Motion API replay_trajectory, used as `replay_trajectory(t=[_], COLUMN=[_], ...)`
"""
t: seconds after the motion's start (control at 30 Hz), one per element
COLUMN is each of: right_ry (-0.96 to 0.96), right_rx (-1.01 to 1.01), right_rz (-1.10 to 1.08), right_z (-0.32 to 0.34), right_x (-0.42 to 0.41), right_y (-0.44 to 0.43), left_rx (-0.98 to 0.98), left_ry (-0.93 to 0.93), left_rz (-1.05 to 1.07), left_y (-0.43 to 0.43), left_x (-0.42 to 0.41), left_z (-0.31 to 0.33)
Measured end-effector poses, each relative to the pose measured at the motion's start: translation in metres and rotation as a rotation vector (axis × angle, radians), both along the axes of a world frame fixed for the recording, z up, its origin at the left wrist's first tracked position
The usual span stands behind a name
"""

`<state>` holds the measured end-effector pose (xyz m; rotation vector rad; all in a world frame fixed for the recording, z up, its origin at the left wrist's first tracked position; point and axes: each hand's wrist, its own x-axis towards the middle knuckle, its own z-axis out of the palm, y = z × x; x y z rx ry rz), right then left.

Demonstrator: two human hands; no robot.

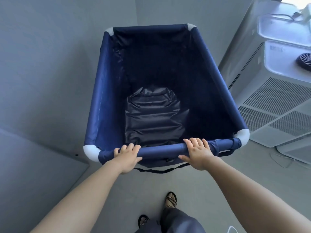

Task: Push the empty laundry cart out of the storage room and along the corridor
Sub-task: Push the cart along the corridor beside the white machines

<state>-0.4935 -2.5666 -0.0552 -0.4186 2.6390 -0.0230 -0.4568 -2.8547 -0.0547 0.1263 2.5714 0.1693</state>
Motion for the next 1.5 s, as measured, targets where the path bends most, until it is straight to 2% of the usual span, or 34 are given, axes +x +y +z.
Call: replay_trajectory(t=[0.43, 0.8, 1.1, 1.5], right_ry=[0.06, 0.022, -0.092, 0.011], right_rx=[0.03, 0.026, 0.0, 0.041], right_rz=[0.008, 0.048, 0.111, 0.137], right_z=[-0.003, 0.002, 0.012, 0.011], right_x=[-0.031, -0.12, -0.193, -0.231], right_y=[-0.001, -0.018, -0.025, -0.037], left_rx=[0.009, -0.031, -0.036, 0.001], left_ry=[0.011, 0.025, 0.033, 0.065], left_rz=[0.003, 0.034, 0.104, 0.103], left_y=[0.004, -0.012, -0.019, -0.033], left_x=[-0.021, -0.104, -0.15, -0.194], left_z=[0.006, 0.006, 0.005, -0.002])
